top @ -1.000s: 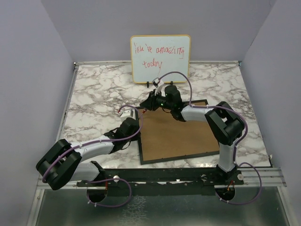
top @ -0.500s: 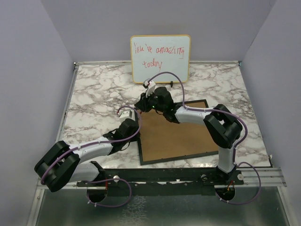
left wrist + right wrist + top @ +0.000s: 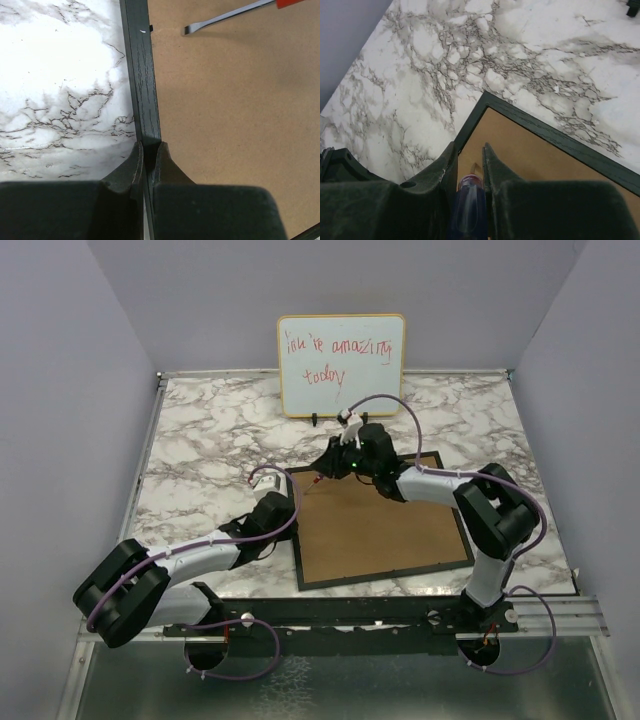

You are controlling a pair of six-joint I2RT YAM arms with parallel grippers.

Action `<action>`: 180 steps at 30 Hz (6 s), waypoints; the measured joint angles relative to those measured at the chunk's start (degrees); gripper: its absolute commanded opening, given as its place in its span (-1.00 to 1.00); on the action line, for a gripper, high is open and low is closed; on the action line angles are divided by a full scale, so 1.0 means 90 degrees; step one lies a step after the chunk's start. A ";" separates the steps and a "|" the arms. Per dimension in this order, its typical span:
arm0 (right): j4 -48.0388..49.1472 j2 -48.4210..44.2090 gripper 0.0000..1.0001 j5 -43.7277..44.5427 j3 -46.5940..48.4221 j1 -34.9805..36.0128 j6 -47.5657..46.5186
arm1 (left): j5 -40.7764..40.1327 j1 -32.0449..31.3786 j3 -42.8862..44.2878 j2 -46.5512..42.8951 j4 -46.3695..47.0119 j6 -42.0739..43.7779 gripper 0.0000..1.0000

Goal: Take the photo out of the frame
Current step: Release the photo frame item from the photo frame, then place the screwdriver at the center of the board.

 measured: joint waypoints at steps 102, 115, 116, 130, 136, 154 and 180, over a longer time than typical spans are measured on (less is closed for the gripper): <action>0.6402 0.0355 -0.99 -0.0993 -0.3990 0.0573 0.2378 | 0.0007 0.0002 -0.0034 -0.0219 -0.0277 -0.0044 -1.00; 0.4612 -0.0374 -0.99 -0.0427 -0.3223 0.1115 0.1491 | 0.0002 0.0039 -0.0236 -0.0384 -0.0143 -0.0243 -1.00; 0.4376 -0.0481 -0.99 -0.0313 -0.3145 0.1207 0.1343 | 0.0005 0.0044 -0.0299 -0.0425 -0.0070 -0.0323 -1.00; 0.2890 -0.0918 -0.99 0.1547 -0.2399 0.2278 0.0396 | 0.0005 0.0104 -0.0882 -0.0758 0.0544 -0.1171 -1.00; 0.2467 -0.1112 -0.99 0.2586 -0.2305 0.2824 0.0102 | 0.0005 0.0109 -0.0950 -0.0928 0.0503 -0.1282 -1.00; 0.0865 -0.2900 -0.99 0.3106 -0.2249 0.1802 0.0066 | 0.0024 0.0114 -0.1042 -0.1535 -0.0165 -0.1316 -0.98; -0.0214 -0.1872 -0.99 0.0216 -0.1892 -0.5168 0.2681 | -0.0182 0.0493 -0.0410 -0.1379 -0.1154 -0.0680 0.09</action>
